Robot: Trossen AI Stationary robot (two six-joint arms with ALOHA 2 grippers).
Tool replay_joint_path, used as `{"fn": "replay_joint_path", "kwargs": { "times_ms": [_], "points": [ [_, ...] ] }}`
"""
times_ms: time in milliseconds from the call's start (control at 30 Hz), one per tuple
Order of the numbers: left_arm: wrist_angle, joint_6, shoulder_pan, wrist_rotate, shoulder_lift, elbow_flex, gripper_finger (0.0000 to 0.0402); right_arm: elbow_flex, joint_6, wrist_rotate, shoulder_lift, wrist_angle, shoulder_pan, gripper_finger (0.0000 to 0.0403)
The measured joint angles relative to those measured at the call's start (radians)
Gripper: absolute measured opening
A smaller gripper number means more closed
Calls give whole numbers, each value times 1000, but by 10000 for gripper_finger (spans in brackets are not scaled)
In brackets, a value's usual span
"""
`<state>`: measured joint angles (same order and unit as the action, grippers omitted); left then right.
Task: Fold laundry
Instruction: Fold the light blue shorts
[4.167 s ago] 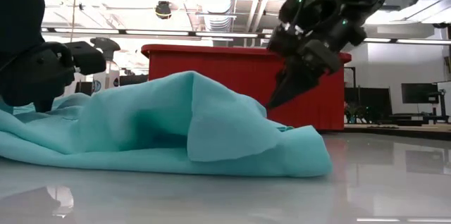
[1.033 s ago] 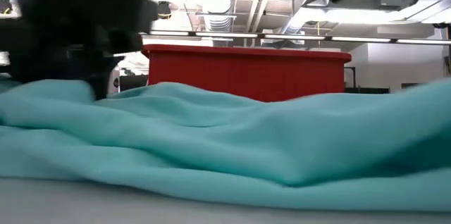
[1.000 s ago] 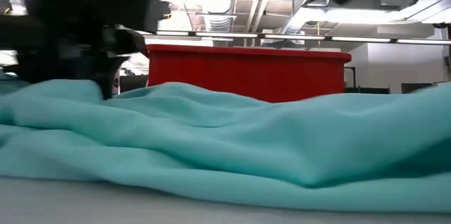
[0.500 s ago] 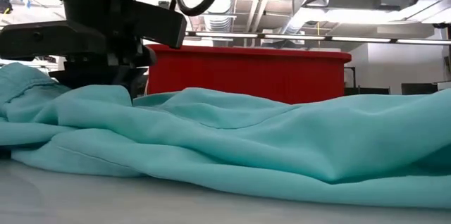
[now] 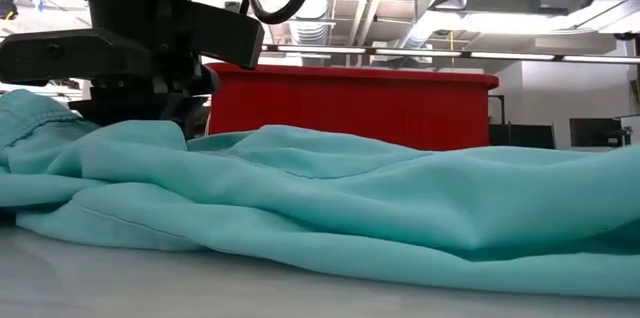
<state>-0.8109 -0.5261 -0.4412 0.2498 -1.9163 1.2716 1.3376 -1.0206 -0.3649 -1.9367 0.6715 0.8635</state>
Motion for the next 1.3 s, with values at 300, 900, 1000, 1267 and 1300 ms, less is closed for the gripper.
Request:
{"fn": "replay_joint_path", "kwargs": {
  "times_ms": [300, 900, 1000, 1267, 1300],
  "points": [
    [-1, 22, 0, 0, 0, 0, 116, 33, 20, 51, 52, 189, 0, 25],
    [-17, 33, 0, -27, 0, 0, 116, 93, 244, 182, 50, 104, 41, 127],
    [-20, 33, 0, -64, 0, 0, 116, 67, 224, 185, 50, 95, 55, 162],
    [-21, 28, -11, -127, 0, 0, 116, 74, 242, 73, 51, 33, 27, 189],
    [-21, 18, -11, -129, 0, 0, 116, 76, 247, 68, 53, 29, 22, 187]
  ]
}}
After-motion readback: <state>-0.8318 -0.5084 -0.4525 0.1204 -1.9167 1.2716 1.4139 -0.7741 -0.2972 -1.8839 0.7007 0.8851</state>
